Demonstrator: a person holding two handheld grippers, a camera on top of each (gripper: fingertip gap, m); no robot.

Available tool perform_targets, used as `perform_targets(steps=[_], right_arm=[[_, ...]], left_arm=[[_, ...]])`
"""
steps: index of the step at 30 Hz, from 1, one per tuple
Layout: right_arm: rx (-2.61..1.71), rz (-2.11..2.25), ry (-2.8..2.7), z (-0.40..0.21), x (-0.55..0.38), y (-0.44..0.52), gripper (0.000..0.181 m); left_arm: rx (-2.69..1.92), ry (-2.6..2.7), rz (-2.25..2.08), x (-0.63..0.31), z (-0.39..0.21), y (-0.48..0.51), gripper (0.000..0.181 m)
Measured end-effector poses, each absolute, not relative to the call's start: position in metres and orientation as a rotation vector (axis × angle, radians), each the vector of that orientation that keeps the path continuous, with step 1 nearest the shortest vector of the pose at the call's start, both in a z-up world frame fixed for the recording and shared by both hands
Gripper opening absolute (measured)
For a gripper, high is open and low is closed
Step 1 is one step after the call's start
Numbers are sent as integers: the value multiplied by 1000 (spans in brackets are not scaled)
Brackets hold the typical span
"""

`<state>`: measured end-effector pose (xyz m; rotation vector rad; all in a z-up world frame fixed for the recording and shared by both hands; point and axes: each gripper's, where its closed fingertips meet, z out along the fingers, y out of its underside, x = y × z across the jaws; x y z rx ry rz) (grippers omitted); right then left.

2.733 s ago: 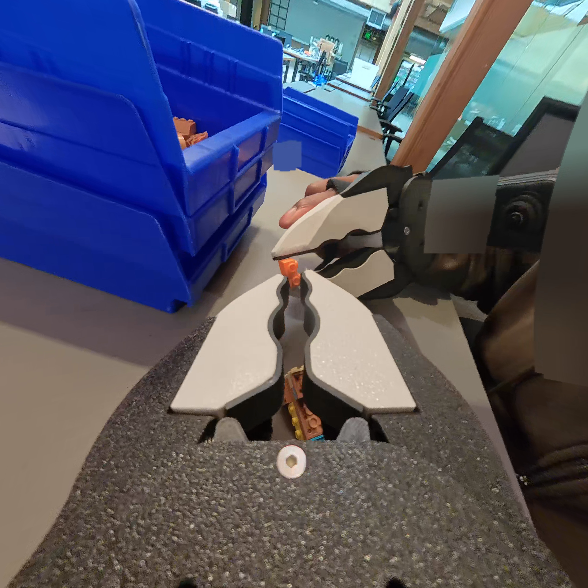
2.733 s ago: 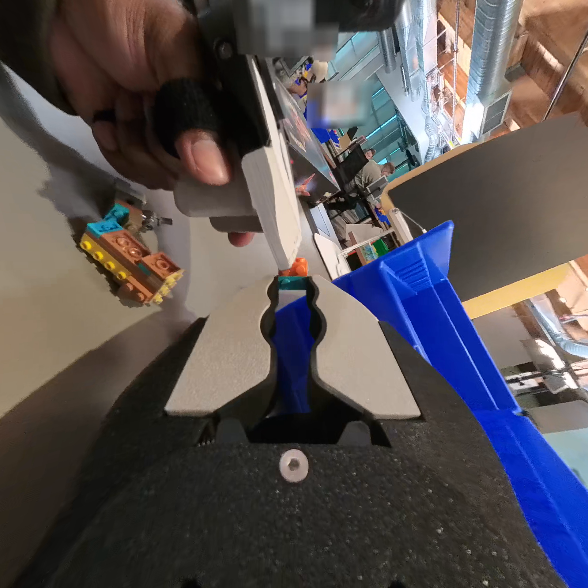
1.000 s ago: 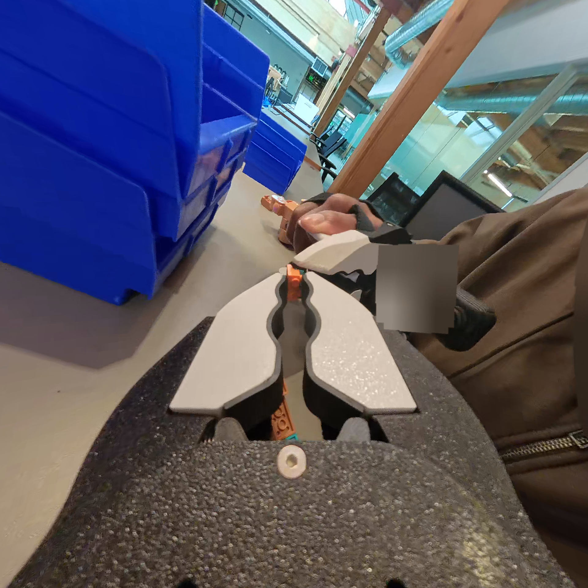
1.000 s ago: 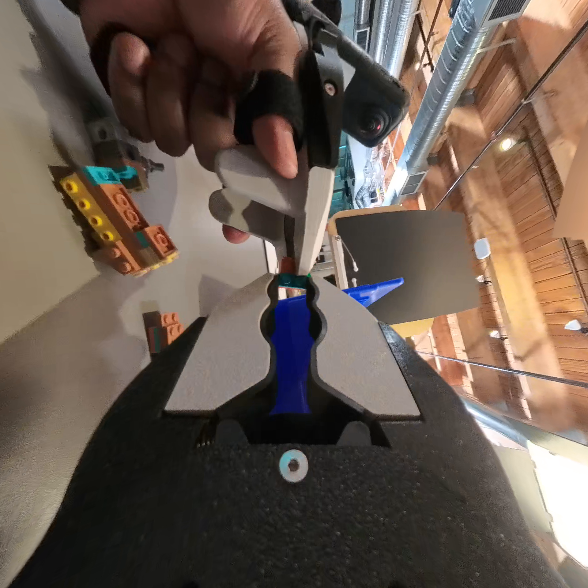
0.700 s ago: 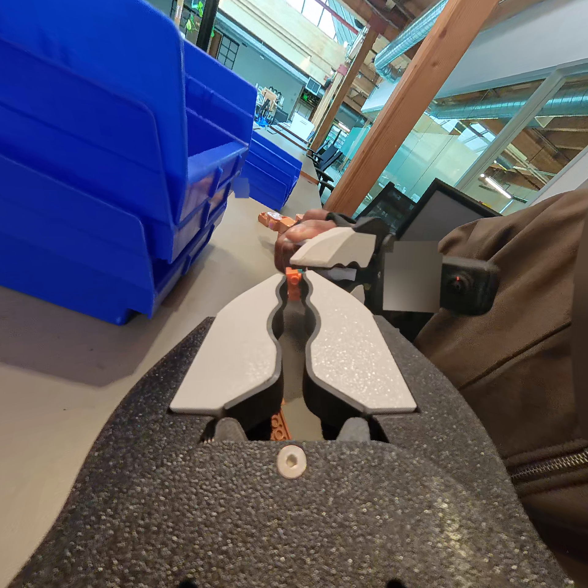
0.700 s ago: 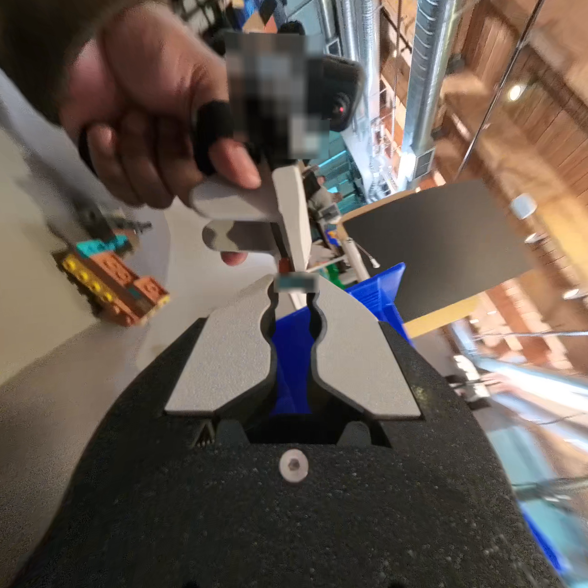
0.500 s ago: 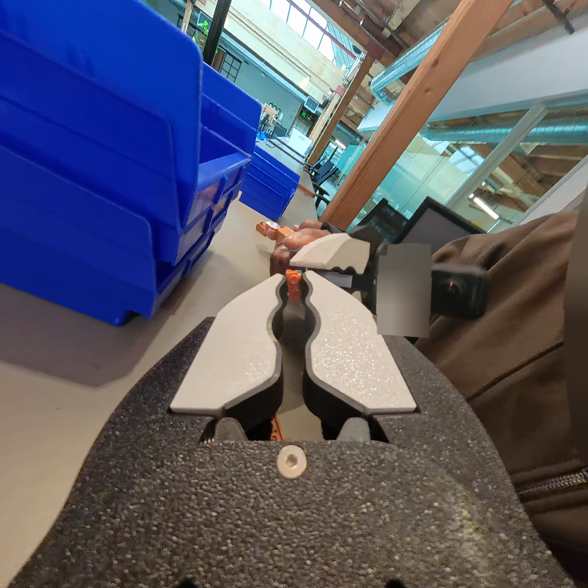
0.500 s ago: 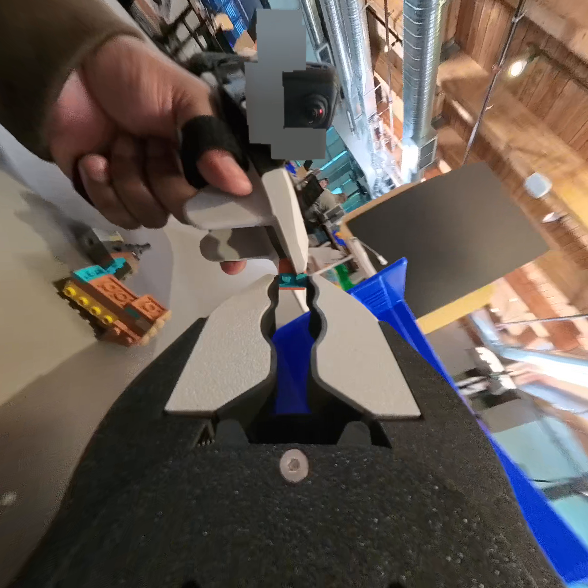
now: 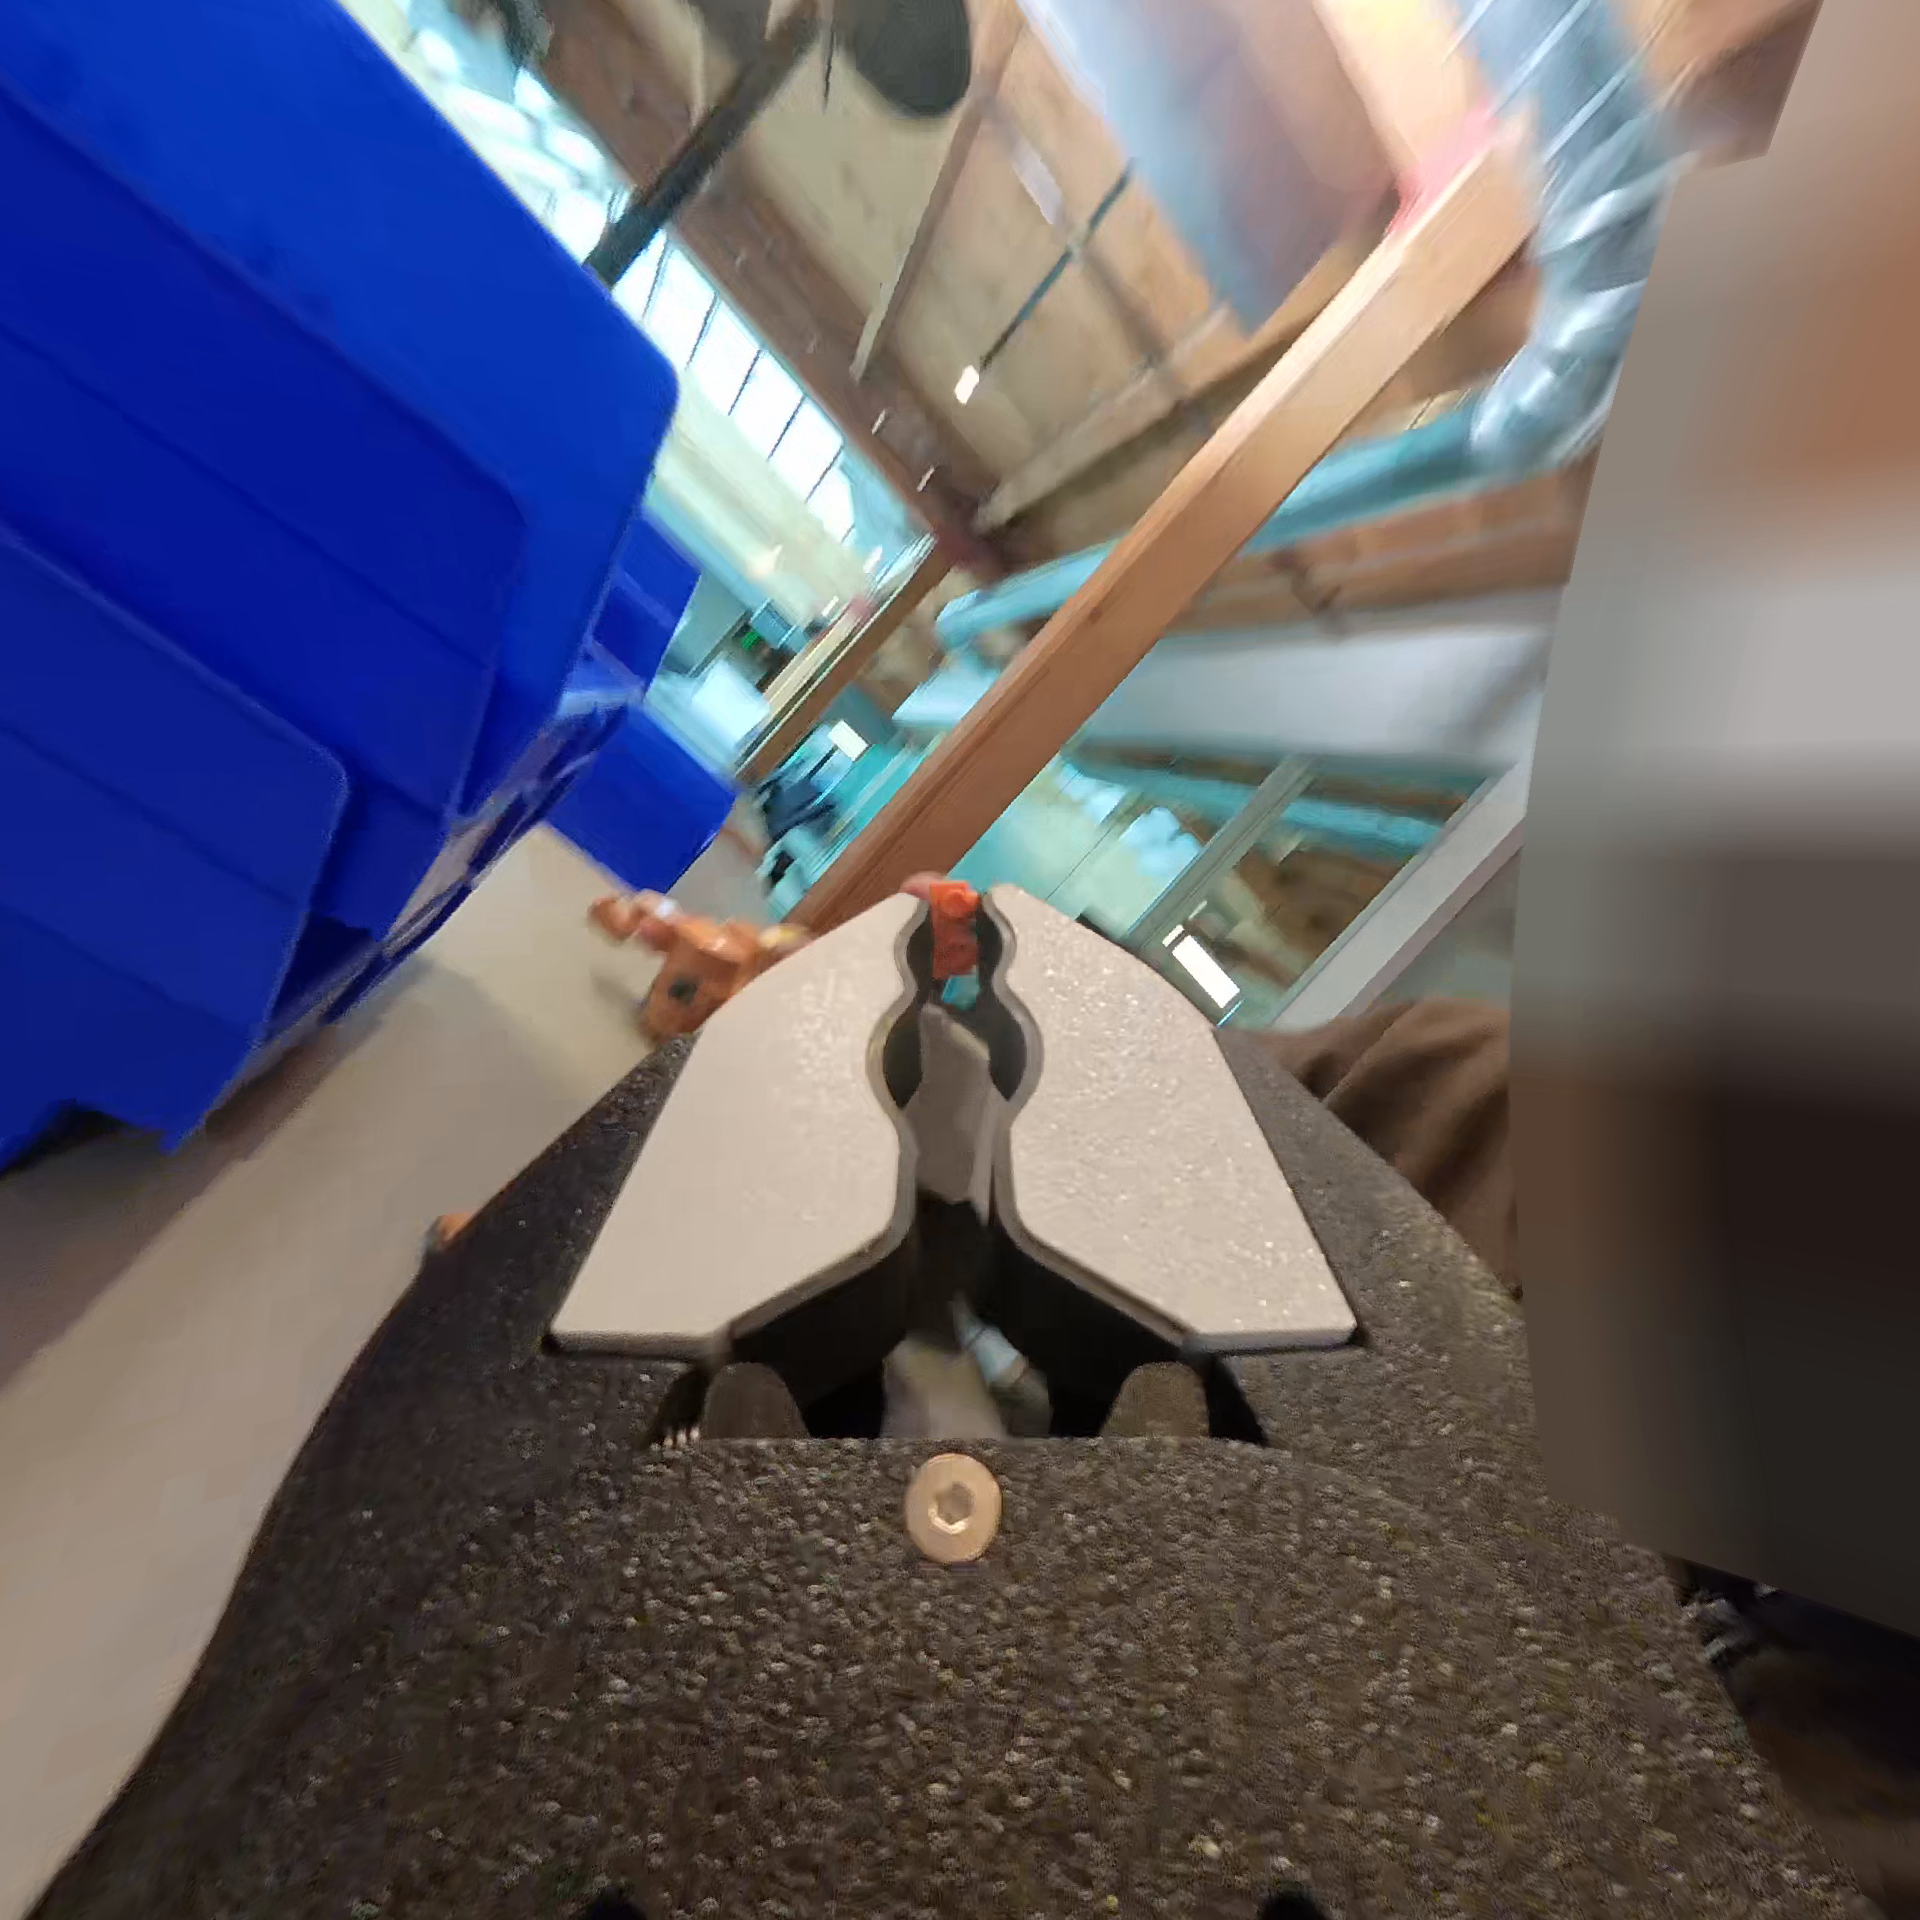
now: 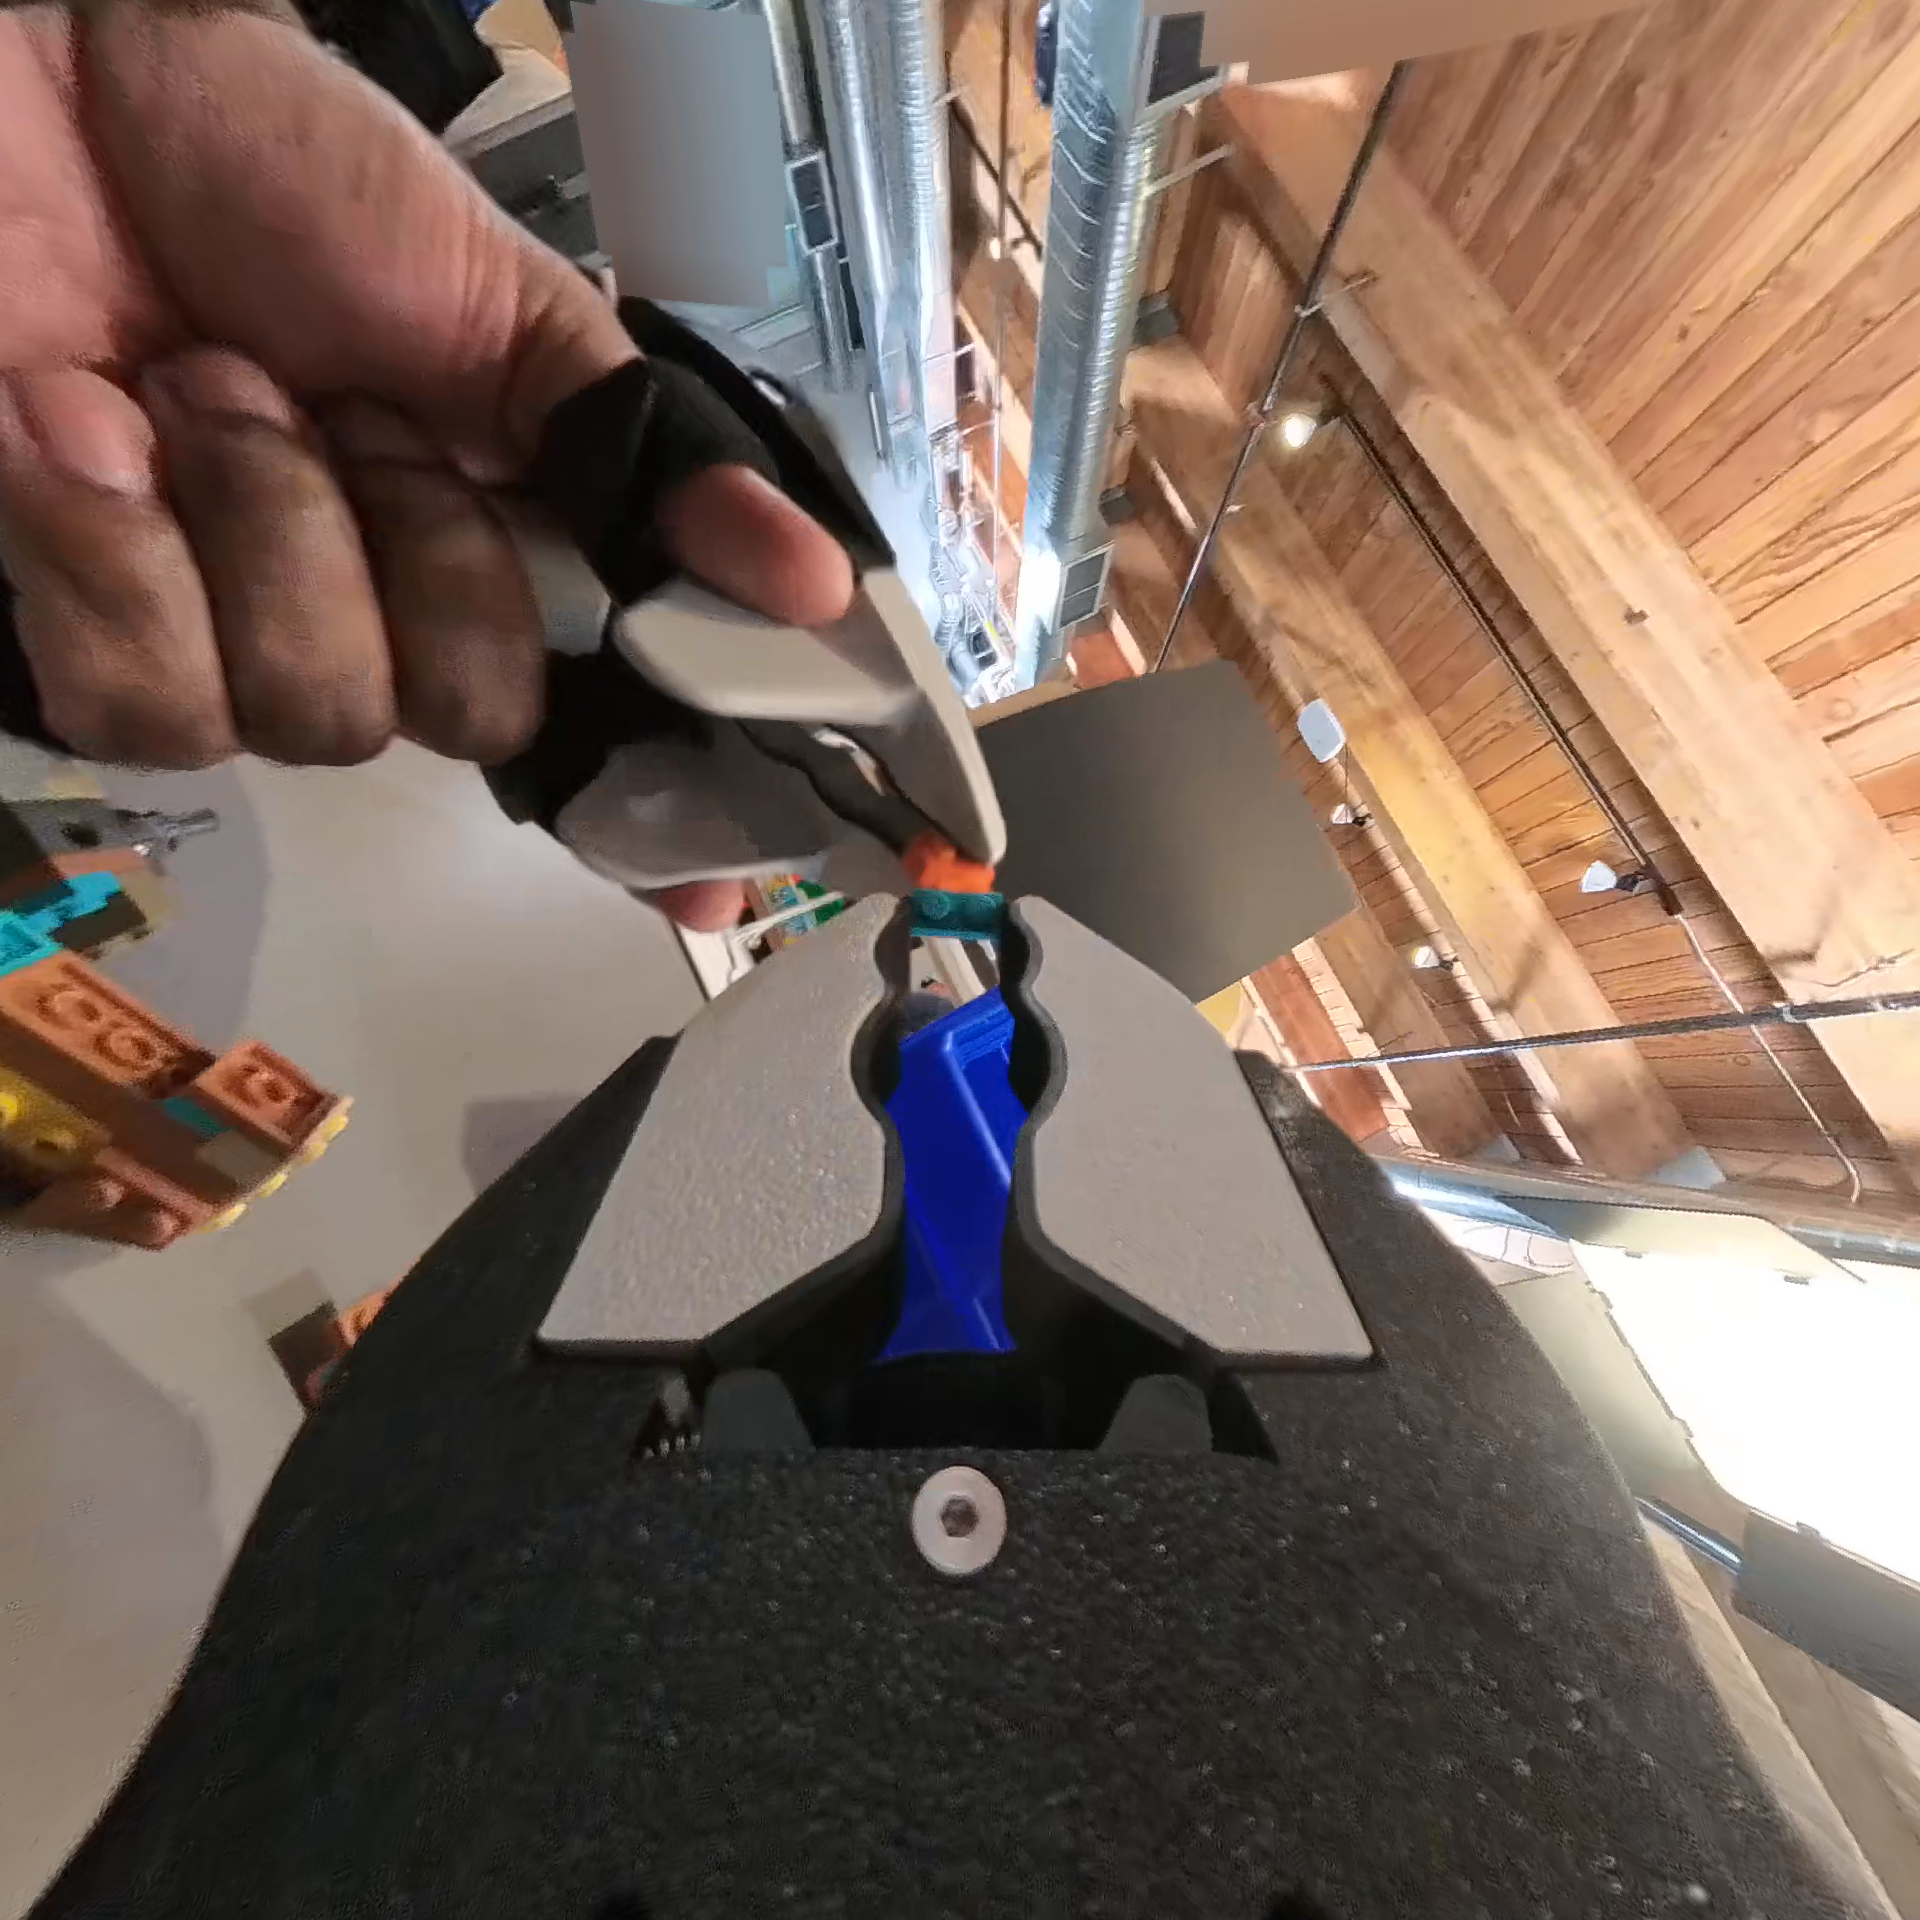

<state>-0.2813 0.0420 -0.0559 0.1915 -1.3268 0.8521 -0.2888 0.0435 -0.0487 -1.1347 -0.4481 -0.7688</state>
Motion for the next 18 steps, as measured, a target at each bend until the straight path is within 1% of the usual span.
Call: perform_targets(steps=[2, 7, 10, 12, 14, 16, 17, 18], right_arm=[[160, 865, -1317, -52, -283, 44, 16], [96, 984, -1265, -32, -281, 47, 16], [-38, 1156, -1228, -8, -284, 56, 16], [-92, 1197, -1179, 10, -288, 64, 16], [-179, 1175, -1165, 25, -306, 77, 16], [-417, 1101, -1350, 14, -351, 97, 17], [-522, 1116, -1444, 6, -368, 104, 31], [-579, 1171, -1498, 3, -374, 107, 39]], left_arm=[[-1020, -490, -821, -300, -42, 33, 8], [-1149, -457, -668, -300, -47, 35, 8], [-1184, -438, -622, -299, -46, 36, 8], [-1188, -439, -608, -300, -46, 35, 8], [-1185, -446, -601, -303, -47, 33, 8], [-1182, -449, -596, -304, -47, 33, 8], [-1182, -449, -592, -305, -47, 32, 8], [-1185, -446, -587, -305, -47, 32, 8]])
